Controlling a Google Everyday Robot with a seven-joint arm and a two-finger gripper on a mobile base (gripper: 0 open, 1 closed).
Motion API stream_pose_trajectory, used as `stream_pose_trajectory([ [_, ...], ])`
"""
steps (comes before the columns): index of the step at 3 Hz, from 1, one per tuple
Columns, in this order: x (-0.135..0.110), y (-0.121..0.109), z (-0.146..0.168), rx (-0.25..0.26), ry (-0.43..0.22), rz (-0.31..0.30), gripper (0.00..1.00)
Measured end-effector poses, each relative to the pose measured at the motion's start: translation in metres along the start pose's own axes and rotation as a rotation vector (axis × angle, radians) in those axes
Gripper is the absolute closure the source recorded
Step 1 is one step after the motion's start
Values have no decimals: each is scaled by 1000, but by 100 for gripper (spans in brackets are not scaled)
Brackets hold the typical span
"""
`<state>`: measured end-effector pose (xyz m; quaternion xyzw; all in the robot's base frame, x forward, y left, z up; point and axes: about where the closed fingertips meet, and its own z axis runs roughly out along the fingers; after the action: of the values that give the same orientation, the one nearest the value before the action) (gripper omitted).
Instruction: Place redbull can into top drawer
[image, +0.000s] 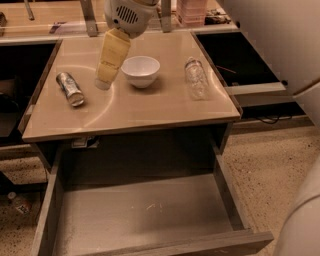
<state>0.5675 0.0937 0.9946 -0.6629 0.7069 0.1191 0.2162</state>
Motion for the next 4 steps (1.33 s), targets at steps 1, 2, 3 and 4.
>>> stream_pose_trajectory([
  [1, 0, 0, 0, 0, 0, 0, 0],
  [2, -11, -18, 27, -17, -24, 45, 0],
  [3, -20, -44, 63, -61, -10, 110, 0],
  [4, -30, -73, 91, -79, -4, 164, 0],
])
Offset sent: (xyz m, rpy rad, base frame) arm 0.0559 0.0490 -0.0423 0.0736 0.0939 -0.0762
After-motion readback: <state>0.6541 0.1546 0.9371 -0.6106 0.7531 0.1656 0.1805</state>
